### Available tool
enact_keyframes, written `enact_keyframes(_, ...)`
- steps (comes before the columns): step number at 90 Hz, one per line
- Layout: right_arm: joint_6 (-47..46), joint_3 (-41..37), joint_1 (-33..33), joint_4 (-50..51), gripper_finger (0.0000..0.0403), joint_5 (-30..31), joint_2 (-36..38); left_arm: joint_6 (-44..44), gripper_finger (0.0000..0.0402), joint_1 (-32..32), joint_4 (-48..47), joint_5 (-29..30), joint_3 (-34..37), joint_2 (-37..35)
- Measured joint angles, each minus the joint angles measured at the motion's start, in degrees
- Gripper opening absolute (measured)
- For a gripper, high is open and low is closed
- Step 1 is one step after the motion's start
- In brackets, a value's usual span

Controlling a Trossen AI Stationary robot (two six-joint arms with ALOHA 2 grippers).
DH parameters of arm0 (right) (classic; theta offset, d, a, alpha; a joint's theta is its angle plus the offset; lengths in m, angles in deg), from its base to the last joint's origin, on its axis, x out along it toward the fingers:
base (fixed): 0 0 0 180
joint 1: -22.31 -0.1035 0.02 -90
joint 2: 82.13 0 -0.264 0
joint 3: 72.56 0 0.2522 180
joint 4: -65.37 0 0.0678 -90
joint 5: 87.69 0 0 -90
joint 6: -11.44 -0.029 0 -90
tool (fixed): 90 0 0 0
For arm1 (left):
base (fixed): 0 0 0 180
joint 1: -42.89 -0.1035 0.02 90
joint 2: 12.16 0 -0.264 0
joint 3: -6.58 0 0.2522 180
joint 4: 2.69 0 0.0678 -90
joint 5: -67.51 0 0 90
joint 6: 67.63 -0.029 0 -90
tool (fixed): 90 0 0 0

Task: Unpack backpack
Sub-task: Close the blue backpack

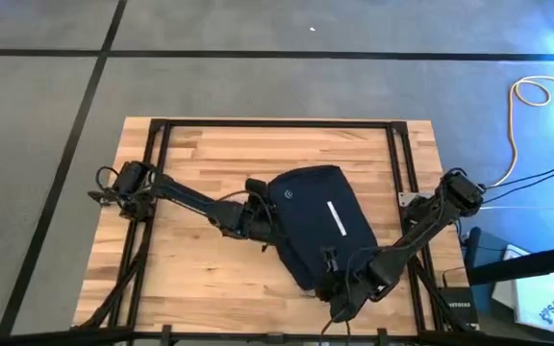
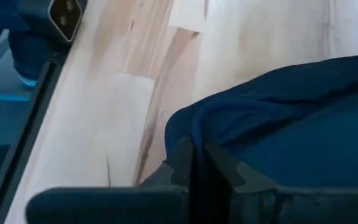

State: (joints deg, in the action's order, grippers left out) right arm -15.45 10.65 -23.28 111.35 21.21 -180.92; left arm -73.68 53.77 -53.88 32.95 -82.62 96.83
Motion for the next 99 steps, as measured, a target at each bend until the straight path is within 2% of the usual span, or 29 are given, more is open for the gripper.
enact_keyframes(21, -2.6, 0.0, 0.0, 4.2, 0.0001, 1.2, 1.9, -6.9, 0.0000, -4.3, 0.2, -9.5, 0.0, 0.0)
enact_keyframes(36, -3.8, 0.0, -0.5, 7.5, 0.0001, 4.2, 2.9, -9.2, 0.0000, -6.8, 0.4, -16.5, 0.1, -1.0)
enact_keyframes(73, -4.5, 0.0, -0.5, 8.5, 0.0000, 3.1, 2.9, -1.5, 0.0000, -7.9, 1.6, -42.0, 0.3, -9.1)
enact_keyframes(87, -4.3, 0.0, -0.2, 8.0, 0.0000, 6.2, 2.9, 2.6, 0.0000, -7.7, 3.7, -51.4, 0.3, -9.5)
enact_keyframes(92, -4.3, 0.0, 0.1, 8.0, 0.0000, 6.7, 2.9, 3.1, 0.0000, -7.5, 4.7, -53.3, 0.3, -9.5)
enact_keyframes(99, -3.3, 0.0, 0.1, 8.3, 0.0000, 6.7, 2.9, 3.3, 0.0000, -7.1, 4.5, -53.0, 0.3, -9.6)
